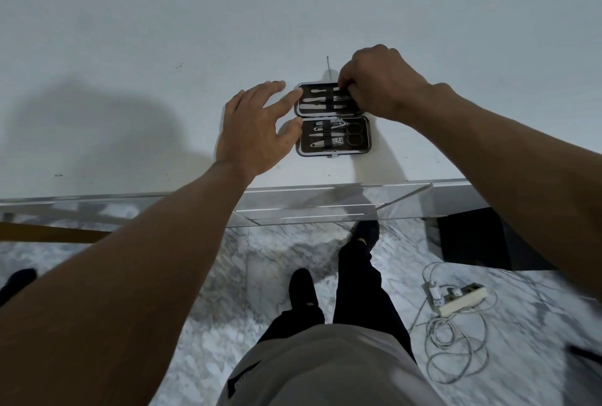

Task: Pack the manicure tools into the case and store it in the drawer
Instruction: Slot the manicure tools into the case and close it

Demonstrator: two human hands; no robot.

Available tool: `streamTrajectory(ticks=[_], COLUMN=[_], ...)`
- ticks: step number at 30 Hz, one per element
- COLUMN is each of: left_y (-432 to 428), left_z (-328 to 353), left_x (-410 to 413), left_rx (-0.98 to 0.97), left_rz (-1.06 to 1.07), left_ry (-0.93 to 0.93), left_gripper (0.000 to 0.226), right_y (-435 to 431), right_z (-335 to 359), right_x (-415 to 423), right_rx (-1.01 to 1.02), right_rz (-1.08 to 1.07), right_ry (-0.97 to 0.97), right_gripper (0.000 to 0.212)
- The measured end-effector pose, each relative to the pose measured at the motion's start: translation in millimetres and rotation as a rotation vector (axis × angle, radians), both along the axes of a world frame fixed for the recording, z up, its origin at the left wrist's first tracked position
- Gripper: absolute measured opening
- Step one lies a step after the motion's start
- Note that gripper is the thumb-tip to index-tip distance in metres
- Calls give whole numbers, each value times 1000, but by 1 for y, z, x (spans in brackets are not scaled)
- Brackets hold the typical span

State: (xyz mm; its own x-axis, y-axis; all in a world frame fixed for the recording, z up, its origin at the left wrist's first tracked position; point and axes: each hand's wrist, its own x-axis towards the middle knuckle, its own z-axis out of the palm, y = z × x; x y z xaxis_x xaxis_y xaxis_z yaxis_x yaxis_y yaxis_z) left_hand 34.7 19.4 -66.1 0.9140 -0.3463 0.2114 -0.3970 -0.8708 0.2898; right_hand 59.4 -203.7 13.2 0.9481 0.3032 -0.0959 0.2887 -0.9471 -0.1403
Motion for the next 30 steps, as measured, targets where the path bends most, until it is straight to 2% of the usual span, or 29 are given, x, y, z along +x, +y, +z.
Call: streamTrajectory(ticks=[13, 20, 25, 30], left_y=[0, -1, -2, 0], left_z=[0, 1, 2, 1], left_x=[0, -1, -1, 0], left_rx=[-5, -7, -13, -12], left_rz=[-2, 4, -1, 8], left_ry=[-4, 9, 7, 5], left_gripper=[46, 47, 47, 47], right_y=[9, 5, 14, 31], right_z=[1, 11, 5, 6], right_x=[1, 16, 36, 47], right_rx=[120, 247, 288, 248], right_rz=[-100, -282, -513, -542], right_ry=[57, -21, 81, 163], right_gripper=[22, 19, 23, 33])
